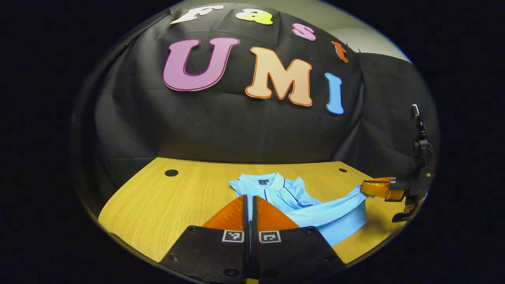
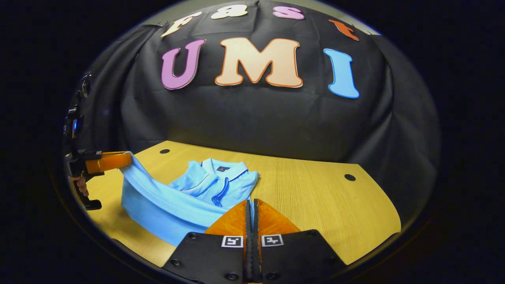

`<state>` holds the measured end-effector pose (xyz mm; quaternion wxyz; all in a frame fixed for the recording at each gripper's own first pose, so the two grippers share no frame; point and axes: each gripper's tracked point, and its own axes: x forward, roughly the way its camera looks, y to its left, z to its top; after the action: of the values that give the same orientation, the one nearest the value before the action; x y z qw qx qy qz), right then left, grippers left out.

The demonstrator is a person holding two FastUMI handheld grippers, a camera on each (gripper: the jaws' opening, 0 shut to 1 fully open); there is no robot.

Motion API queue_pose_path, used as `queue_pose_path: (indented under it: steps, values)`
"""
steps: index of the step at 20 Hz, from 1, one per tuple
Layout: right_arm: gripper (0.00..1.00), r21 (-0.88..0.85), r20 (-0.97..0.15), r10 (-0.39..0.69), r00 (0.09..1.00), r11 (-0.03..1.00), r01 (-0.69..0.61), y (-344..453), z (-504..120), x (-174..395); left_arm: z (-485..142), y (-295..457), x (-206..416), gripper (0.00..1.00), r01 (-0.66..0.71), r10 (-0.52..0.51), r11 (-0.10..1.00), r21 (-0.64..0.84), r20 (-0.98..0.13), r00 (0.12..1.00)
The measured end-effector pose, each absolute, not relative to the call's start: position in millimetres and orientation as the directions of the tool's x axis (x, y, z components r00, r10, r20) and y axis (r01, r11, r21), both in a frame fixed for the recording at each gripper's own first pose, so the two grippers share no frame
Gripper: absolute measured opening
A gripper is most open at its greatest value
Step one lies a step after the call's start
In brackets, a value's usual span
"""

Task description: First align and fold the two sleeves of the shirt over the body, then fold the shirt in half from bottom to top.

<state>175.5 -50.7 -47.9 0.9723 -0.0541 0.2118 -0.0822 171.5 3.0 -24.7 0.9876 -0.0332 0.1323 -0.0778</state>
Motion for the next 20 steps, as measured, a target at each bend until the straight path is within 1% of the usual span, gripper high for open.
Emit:
queue_pose_path:
  steps: [2,5,8,10,13,17,20]
  values:
    - [0.02,-0.134,-0.407,-0.239,0.882,0.97,0.201,-67,-50,204,-31,3,203,0.0,0.132,-0.146,0.989,-0.07,-0.264,0.953]
    - [0.02,-0.039,-0.414,-0.289,0.863,0.953,0.301,-83,-54,236,-45,2,239,0.0,0.104,-0.123,0.991,-0.081,-0.275,0.954]
    - [0.02,-0.012,-0.42,-0.346,0.839,0.926,0.376,-100,-72,272,-62,6,275,0.0,0.071,-0.094,0.994,-0.087,-0.302,0.949]
    - [0.02,0.005,-0.434,-0.357,0.827,0.917,0.399,-104,-85,292,-71,8,293,0.0,0.053,-0.079,0.995,-0.087,-0.32,0.944]
    - [0.02,0.034,-0.453,-0.352,0.819,0.911,0.411,-106,-105,314,-82,21,318,0.0,0.007,-0.027,0.998,-0.06,-0.332,0.943]
    - [0.02,0.065,-0.471,-0.344,0.812,0.905,0.421,-109,-124,329,-105,28,333,0.0,-0.009,0.009,1.0,0.001,-0.385,0.923]
    - [0.03,0.053,-0.462,-0.352,0.814,0.905,0.422,-114,-127,331,-105,34,335,0.01,-0.035,0.055,0.998,0.058,-0.385,0.921]
